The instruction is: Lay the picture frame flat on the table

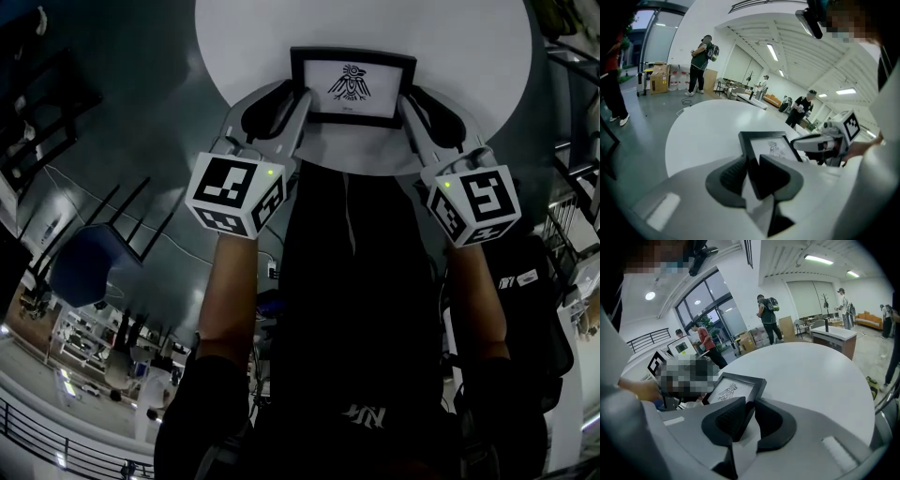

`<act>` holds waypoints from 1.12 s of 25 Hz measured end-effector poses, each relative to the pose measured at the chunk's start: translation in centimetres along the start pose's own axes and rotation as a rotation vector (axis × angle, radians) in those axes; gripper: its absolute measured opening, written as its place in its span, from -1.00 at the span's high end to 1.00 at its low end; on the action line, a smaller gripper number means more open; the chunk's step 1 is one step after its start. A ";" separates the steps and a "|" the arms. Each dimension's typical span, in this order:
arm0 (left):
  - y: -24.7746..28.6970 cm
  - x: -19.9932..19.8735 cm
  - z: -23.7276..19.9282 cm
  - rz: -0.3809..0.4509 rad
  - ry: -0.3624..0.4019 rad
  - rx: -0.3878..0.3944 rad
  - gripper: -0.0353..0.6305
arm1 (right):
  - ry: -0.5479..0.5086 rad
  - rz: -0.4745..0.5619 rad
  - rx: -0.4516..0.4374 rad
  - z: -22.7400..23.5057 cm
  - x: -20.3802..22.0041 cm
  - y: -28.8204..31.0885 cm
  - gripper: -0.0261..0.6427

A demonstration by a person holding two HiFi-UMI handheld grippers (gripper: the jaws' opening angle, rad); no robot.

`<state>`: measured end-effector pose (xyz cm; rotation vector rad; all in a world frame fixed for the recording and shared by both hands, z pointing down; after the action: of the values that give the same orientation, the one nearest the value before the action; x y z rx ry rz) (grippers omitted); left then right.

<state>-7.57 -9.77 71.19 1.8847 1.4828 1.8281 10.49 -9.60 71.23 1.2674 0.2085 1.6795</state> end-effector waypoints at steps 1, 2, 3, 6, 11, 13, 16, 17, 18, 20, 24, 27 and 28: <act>0.0 0.0 0.0 -0.006 0.004 -0.002 0.64 | -0.004 -0.001 0.004 0.0 0.0 0.0 0.75; 0.1 0.1 0.0 -0.013 0.010 -0.005 0.63 | -0.008 -0.003 0.008 0.0 0.0 0.1 0.75; 0.1 0.1 0.1 -0.020 0.017 -0.008 0.63 | -0.014 -0.005 0.014 0.0 0.1 0.1 0.75; 0.2 0.2 0.1 -0.037 0.035 -0.016 0.62 | -0.036 -0.009 0.031 -0.1 0.1 0.2 0.75; 0.4 0.4 0.3 -0.062 0.046 -0.030 0.61 | -0.077 -0.011 0.061 -0.2 0.3 0.3 0.75; 0.5 0.5 0.3 -0.071 0.051 -0.038 0.61 | -0.096 -0.015 0.073 -0.2 0.4 0.4 0.75; 0.5 0.5 0.4 -0.085 0.066 -0.042 0.60 | -0.116 -0.023 0.088 -0.2 0.4 0.5 0.76; 0.5 0.4 0.5 -0.090 0.069 -0.041 0.60 | -0.124 -0.024 0.095 -0.2 0.4 0.5 0.76; 0.6 0.4 0.5 -0.093 0.070 -0.040 0.59 | -0.134 -0.025 0.102 -0.2 0.4 0.5 0.76; 0.6 0.3 0.5 -0.099 0.068 -0.039 0.59 | -0.156 -0.023 0.116 -0.2 0.4 0.5 0.76; 0.8 0.5 0.5 -0.121 0.080 -0.053 0.60 | -0.193 -0.017 0.136 -0.4 0.5 0.5 0.76; 0.9 0.5 0.6 -0.138 0.090 -0.065 0.60 | -0.225 -0.016 0.148 -0.6 0.4 0.5 0.76; 0.9 0.5 0.6 -0.144 0.092 -0.069 0.60 | -0.234 -0.015 0.152 -0.6 0.4 0.5 0.76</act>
<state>-6.68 -9.51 71.99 1.6380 1.5197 1.8970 9.72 -9.35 71.53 1.5592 0.2072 1.5099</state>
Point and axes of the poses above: the fingertips, and each gripper's own axes: y forward along the fingers, z to its right, x out of its underside, the point moved 4 cm from there along -y, backward along the fingers, and after that the axes turned 7 degrees about y, right-handed, at the moved point
